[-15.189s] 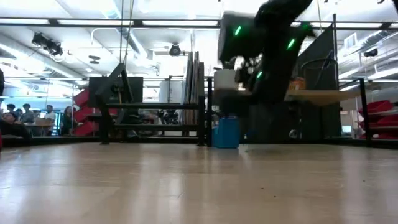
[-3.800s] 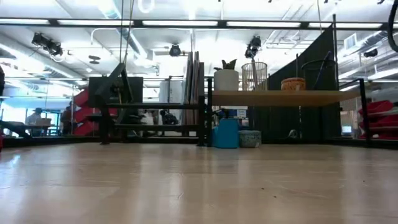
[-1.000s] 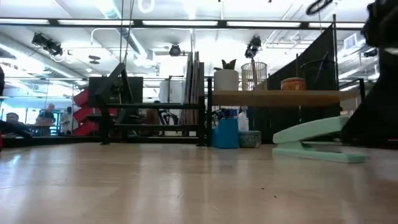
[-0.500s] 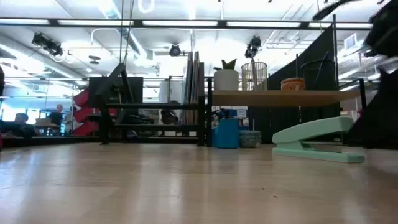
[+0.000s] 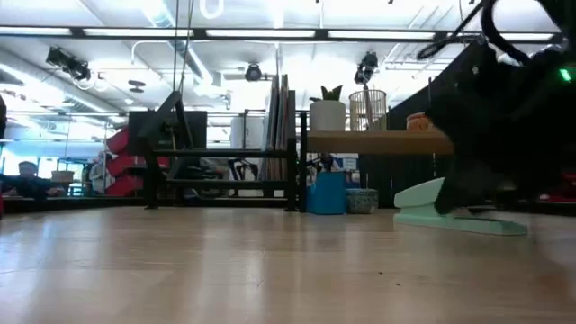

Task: Stock shelves
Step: Put the green stapler under the shelf

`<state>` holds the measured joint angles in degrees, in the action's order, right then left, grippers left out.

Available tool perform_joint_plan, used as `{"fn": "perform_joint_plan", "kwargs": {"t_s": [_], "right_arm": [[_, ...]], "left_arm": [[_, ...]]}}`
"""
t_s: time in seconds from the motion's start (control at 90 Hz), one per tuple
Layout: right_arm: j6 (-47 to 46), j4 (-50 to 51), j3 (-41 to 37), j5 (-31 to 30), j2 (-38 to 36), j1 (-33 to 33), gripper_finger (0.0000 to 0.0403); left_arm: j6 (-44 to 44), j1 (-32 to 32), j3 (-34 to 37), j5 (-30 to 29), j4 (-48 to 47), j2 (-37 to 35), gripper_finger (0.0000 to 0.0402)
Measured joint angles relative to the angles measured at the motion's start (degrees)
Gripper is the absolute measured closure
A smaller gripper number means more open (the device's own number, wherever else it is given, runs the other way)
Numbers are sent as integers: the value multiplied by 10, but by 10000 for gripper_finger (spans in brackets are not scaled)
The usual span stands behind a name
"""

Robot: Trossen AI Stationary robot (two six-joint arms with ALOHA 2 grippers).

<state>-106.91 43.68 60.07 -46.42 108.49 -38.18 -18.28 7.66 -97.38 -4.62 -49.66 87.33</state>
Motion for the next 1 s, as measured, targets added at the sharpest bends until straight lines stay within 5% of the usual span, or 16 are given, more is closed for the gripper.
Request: {"fn": "perform_joint_plan", "kwargs": {"t_s": [0.1,0.356,0.544,1.0], "right_arm": [[1,13,-1,27,-31,10,324],[-22,99,-1,38,-163,69,319],[33,144,-17,58,-178,175,319],[274,-146,-132,89,-177,387,319]], "left_arm": [[0,0,0,0,-1,0,402],[-6,5,0,0,-40,0,402],[-21,29,0,-9,-85,0,402],[-86,98,64,-59,-125,-84,402]]}}
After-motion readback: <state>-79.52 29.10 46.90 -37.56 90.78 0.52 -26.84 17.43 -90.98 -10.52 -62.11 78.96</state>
